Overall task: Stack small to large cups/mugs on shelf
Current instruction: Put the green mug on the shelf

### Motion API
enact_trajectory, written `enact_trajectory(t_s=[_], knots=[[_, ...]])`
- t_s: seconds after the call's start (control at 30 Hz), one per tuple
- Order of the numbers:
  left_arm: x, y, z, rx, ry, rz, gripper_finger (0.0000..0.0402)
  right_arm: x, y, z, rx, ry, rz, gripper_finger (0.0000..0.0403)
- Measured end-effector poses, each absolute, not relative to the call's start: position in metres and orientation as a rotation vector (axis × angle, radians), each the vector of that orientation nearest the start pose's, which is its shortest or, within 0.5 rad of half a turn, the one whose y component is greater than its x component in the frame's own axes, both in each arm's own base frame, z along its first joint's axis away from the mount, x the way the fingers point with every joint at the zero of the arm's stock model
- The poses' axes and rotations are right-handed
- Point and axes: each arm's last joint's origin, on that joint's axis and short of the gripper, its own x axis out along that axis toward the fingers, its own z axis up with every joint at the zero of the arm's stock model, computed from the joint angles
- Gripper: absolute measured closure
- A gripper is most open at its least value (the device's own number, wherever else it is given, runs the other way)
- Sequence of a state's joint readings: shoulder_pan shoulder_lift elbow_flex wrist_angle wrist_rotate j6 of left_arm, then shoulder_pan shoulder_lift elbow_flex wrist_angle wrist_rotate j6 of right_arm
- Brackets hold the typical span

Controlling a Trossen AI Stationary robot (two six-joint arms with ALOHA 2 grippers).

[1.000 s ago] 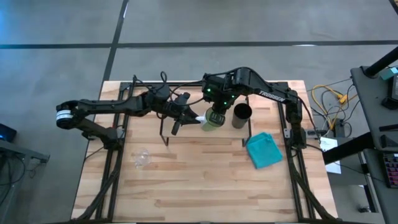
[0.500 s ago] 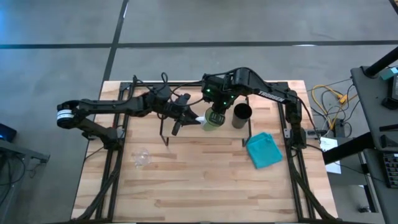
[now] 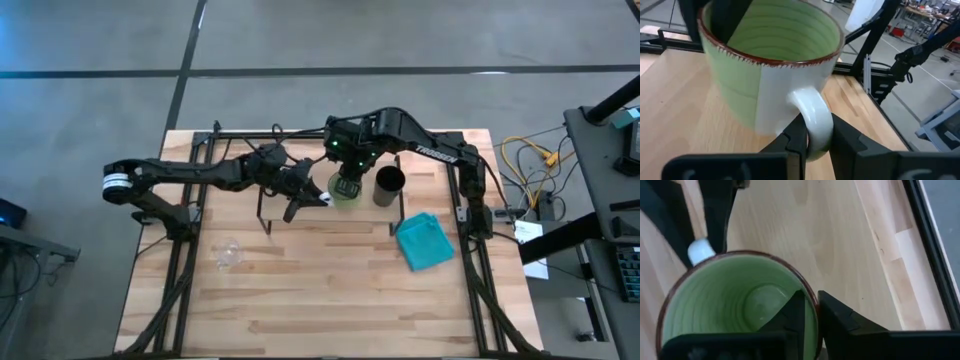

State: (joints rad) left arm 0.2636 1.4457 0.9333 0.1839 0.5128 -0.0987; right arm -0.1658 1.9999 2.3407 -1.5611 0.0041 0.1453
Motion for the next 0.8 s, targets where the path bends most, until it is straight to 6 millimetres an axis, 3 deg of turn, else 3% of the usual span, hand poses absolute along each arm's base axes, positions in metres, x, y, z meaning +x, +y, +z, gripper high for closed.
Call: enact_trajectory(t_s=[0.17,0.37,0.8], knots=[[0.31,0.068,0.266,-0.224,0.332,-0.226,0.0366,0.37,-0.061,0.383,0.234,1.247,-0.223,0.0387],[0.309,0.068,0.265,-0.229,0.342,-0.224,0.0366,0.373,-0.06,0.371,0.246,1.278,-0.229,0.0386],[0.307,0.072,0.264,-0.179,0.35,-0.194,0.0366,0.375,-0.061,0.371,0.227,1.256,-0.243,0.0386]])
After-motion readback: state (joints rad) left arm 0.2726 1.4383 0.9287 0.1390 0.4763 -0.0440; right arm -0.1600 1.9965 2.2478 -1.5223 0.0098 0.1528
